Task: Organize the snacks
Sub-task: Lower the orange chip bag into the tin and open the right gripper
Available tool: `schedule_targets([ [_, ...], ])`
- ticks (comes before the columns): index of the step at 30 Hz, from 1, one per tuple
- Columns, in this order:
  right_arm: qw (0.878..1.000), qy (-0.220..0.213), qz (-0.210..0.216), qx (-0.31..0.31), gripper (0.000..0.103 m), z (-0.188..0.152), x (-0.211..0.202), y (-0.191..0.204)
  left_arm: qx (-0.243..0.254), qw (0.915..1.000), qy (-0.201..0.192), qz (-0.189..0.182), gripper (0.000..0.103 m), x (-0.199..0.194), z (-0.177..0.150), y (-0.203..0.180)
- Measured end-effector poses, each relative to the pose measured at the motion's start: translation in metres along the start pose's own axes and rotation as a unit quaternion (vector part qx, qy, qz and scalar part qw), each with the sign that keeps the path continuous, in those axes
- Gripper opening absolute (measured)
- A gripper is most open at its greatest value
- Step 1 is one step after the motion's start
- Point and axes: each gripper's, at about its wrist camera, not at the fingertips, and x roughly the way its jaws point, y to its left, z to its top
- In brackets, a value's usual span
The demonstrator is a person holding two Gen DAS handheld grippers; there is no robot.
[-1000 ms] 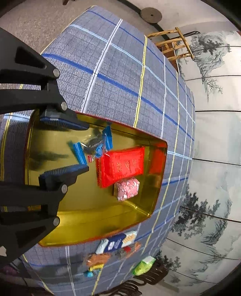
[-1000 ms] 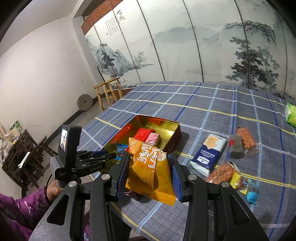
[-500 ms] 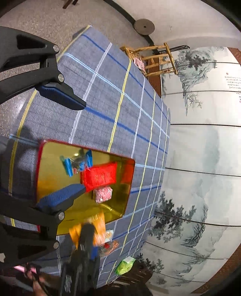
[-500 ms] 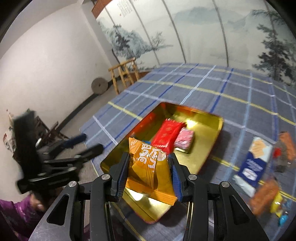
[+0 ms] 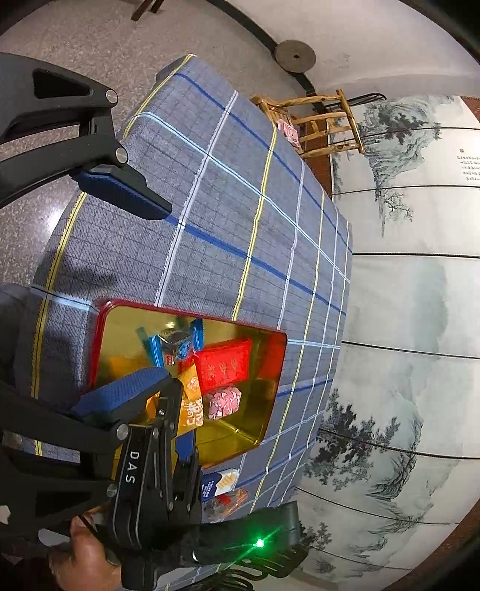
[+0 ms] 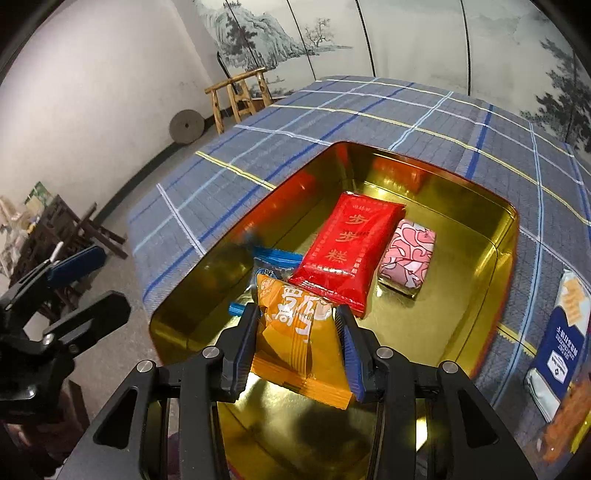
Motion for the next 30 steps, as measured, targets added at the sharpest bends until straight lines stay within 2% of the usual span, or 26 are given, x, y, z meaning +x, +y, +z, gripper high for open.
schedule_targets([
  [14,0.994,0.008,-0.083,-0.071,0.044,0.003,0.014,0.028,-0.022,0.9997,0.013,-0.003,0.079,0.004,-0.005,0.015],
  [22,0.987,-0.010,-0.124,-0.103,0.045,0.007,0.006,0.043,-0.026,0.9996,0.014,-0.001,0.079,0.003,-0.006,0.018],
  [30,0.980,-0.036,-0.157,-0.116,0.052,0.008,-0.008,0.050,-0.028,0.9995,0.014,0.000,0.079,0.002,-0.006,0.019],
])
